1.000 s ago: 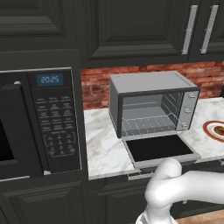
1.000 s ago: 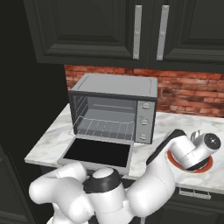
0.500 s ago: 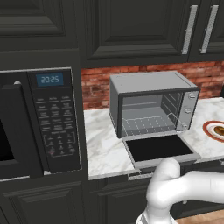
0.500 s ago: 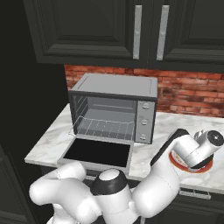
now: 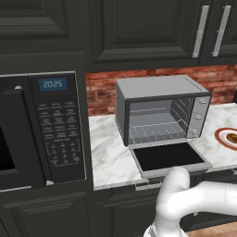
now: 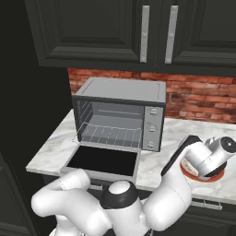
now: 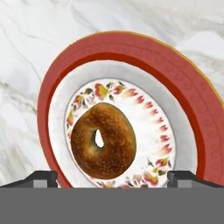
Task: Pick up the bagel from the plate, place it on the toaster oven rack, close the door, and set the timer.
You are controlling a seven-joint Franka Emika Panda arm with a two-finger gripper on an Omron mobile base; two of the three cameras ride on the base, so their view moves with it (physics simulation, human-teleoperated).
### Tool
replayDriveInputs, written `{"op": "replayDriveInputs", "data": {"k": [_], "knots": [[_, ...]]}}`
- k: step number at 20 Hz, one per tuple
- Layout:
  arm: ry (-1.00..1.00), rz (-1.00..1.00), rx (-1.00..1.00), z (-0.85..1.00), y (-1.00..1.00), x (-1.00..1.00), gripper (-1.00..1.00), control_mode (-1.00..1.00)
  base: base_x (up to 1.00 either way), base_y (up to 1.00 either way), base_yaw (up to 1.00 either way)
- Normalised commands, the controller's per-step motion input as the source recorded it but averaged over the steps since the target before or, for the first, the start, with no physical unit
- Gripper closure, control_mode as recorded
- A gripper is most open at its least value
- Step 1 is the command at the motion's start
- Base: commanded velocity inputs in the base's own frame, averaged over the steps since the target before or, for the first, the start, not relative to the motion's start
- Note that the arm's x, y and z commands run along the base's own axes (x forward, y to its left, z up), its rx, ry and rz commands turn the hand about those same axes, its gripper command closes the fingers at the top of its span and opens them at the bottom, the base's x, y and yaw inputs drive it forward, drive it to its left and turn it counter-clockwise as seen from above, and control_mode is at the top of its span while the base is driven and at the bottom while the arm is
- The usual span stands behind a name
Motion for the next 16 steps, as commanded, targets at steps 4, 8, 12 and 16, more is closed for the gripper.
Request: {"op": "replayDriveInputs", "data": {"k": [4, 8, 12, 16], "knots": [[0.01, 0.00, 0.00, -0.22, 0.00, 0.13, -1.00, -1.00, 0.00, 0.00, 0.00], [0.01, 0.00, 0.00, -0.21, 0.00, 0.14, -1.00, -1.00, 0.00, 0.00, 0.00], [0.01, 0.00, 0.00, -0.12, 0.00, 0.21, -1.00, -1.00, 0.00, 0.00, 0.00], [0.02, 0.00, 0.00, -0.11, -0.04, 0.23, -1.00, -1.00, 0.00, 0.00, 0.00]]}}
